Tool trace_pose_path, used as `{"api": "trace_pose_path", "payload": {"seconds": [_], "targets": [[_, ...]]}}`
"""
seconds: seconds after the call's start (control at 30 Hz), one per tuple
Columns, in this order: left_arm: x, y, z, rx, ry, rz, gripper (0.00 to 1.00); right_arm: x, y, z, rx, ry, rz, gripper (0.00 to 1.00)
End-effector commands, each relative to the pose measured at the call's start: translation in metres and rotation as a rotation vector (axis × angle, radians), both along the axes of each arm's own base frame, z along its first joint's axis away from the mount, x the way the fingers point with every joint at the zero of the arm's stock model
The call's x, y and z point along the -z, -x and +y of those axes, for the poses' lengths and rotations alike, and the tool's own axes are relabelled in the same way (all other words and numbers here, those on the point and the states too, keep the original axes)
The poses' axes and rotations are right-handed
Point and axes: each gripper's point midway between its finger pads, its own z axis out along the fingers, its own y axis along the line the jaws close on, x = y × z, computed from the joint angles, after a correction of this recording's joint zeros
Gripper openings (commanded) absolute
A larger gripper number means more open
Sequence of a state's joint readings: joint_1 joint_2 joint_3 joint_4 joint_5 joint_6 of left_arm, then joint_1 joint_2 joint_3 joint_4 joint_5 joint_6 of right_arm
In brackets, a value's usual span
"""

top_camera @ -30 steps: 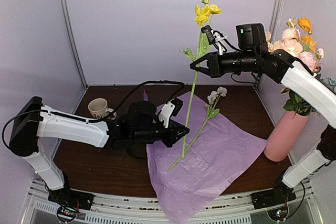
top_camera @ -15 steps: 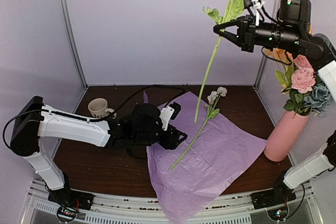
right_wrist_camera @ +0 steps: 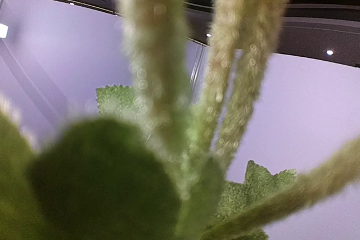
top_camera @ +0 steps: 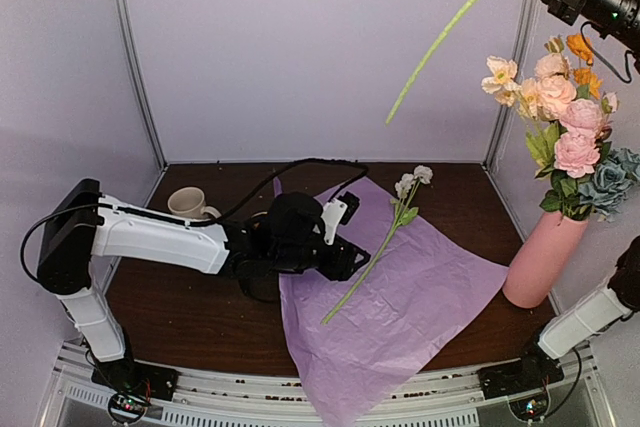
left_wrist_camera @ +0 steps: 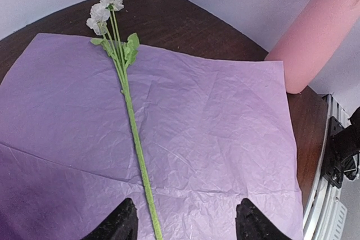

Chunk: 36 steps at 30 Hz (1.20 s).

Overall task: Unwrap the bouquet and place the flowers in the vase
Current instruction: Place the fake flower in the vase.

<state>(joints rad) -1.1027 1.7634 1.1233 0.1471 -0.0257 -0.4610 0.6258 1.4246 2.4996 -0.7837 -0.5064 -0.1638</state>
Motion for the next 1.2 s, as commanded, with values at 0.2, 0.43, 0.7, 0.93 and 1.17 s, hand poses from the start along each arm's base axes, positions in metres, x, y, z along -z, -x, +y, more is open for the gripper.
{"api": "trace_pose_path", "payload": {"seconds": [0.2, 0.43, 0.7, 0.93, 1.17], "targets": [[-0.003, 0.004, -0.023, 0.082, 0.015, -0.022, 0.61, -0.066, 0.057, -0.098, 0.310, -0.175, -0.265, 0.00], [0.000, 0.007, -0.032, 0.117, 0.046, -0.016, 0.61, -0.077, 0.073, -0.149, 0.530, -0.234, -0.339, 0.00], [0.011, 0.015, -0.035, 0.149, 0.073, 0.015, 0.61, -0.095, 0.113, -0.212, 0.708, -0.386, -0.421, 0.00], [0.019, 0.019, -0.034, 0.164, 0.077, 0.032, 0.60, -0.068, 0.101, -0.246, 0.968, -0.304, -0.370, 0.00], [0.029, 0.021, -0.036, 0.175, 0.076, 0.049, 0.60, -0.038, 0.095, -0.267, 1.112, -0.219, -0.299, 0.00]]}}
